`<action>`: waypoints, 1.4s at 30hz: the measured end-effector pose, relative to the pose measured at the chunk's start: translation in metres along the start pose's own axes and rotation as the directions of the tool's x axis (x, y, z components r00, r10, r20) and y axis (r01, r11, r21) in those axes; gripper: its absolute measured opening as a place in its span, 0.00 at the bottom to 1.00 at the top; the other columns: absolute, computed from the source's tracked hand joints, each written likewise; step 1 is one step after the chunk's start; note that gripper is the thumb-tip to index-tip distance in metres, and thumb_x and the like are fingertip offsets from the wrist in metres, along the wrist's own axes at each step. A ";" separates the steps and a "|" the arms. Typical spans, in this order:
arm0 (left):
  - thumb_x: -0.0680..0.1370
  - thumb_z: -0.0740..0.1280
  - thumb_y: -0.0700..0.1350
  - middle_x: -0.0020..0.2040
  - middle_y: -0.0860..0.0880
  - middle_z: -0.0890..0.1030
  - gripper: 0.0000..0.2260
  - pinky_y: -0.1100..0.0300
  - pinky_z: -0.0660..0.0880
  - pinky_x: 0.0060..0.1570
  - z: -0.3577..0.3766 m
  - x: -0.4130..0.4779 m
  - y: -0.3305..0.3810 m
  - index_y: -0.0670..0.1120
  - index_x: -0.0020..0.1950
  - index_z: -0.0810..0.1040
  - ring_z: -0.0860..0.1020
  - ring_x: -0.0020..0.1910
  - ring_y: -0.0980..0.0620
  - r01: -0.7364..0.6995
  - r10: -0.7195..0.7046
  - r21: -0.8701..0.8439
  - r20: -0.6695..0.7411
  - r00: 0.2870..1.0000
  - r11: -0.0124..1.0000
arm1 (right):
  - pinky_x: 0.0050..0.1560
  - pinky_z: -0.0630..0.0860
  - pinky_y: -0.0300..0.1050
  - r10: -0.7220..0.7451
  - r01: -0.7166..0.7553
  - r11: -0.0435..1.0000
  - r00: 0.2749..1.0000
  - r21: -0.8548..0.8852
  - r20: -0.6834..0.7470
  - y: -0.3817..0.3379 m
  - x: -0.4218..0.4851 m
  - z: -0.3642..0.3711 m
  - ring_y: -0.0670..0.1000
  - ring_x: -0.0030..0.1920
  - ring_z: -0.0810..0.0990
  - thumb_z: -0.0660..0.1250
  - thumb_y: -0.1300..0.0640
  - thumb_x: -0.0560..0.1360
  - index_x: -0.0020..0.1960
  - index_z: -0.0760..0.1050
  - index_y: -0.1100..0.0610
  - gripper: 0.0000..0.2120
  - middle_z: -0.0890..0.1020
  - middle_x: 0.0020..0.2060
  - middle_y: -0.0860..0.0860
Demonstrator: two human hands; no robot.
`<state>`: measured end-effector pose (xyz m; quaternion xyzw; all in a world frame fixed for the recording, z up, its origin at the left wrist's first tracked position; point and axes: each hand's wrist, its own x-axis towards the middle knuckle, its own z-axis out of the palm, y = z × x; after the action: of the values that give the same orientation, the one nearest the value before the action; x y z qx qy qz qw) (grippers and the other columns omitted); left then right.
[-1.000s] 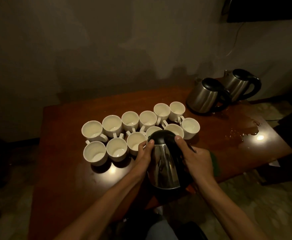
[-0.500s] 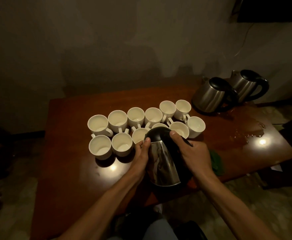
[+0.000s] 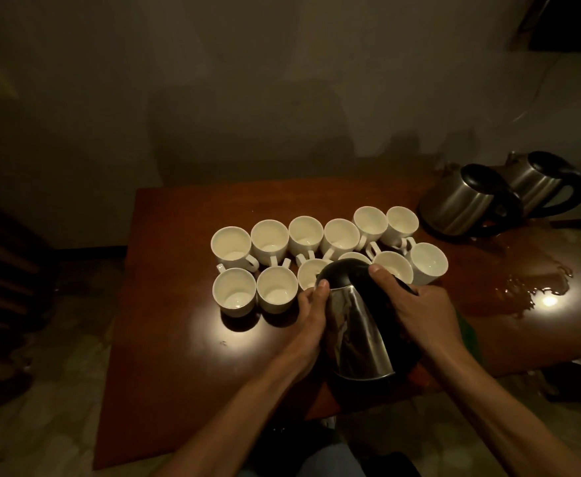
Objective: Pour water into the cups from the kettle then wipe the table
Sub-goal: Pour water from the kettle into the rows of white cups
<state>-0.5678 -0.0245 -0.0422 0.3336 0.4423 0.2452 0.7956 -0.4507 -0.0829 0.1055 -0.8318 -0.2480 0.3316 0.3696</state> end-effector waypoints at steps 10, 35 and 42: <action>0.59 0.67 0.80 0.66 0.46 0.76 0.40 0.42 0.72 0.68 -0.004 0.002 -0.004 0.60 0.63 0.67 0.76 0.65 0.45 -0.006 0.006 -0.017 0.006 1.000 1.000 | 0.25 0.62 0.36 0.004 -0.004 1.000 1.000 -0.017 0.008 -0.007 -0.002 0.001 0.40 0.15 0.69 0.70 0.38 0.73 0.28 0.69 0.55 0.25 0.71 0.15 0.43; 0.65 0.66 0.76 0.68 0.46 0.74 0.42 0.40 0.73 0.68 0.007 0.000 -0.006 0.56 0.71 0.61 0.75 0.67 0.45 0.030 -0.026 -0.122 0.032 0.999 0.992 | 0.30 0.69 0.40 -0.057 0.060 0.990 0.998 -0.131 0.025 -0.008 0.011 -0.003 0.50 0.30 0.79 0.69 0.31 0.69 0.39 0.80 0.58 0.27 0.82 0.29 0.51; 0.66 0.66 0.76 0.70 0.46 0.74 0.43 0.39 0.73 0.67 0.006 0.000 -0.009 0.56 0.74 0.59 0.75 0.68 0.44 0.029 -0.023 -0.145 0.041 0.999 0.989 | 0.29 0.67 0.40 -0.048 0.052 0.988 0.998 -0.146 0.028 -0.010 0.013 -0.004 0.49 0.26 0.77 0.69 0.31 0.69 0.37 0.79 0.60 0.29 0.78 0.25 0.51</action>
<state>-0.5622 -0.0321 -0.0465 0.2737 0.4119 0.2597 0.8294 -0.4412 -0.0702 0.1100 -0.8461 -0.2969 0.3135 0.3126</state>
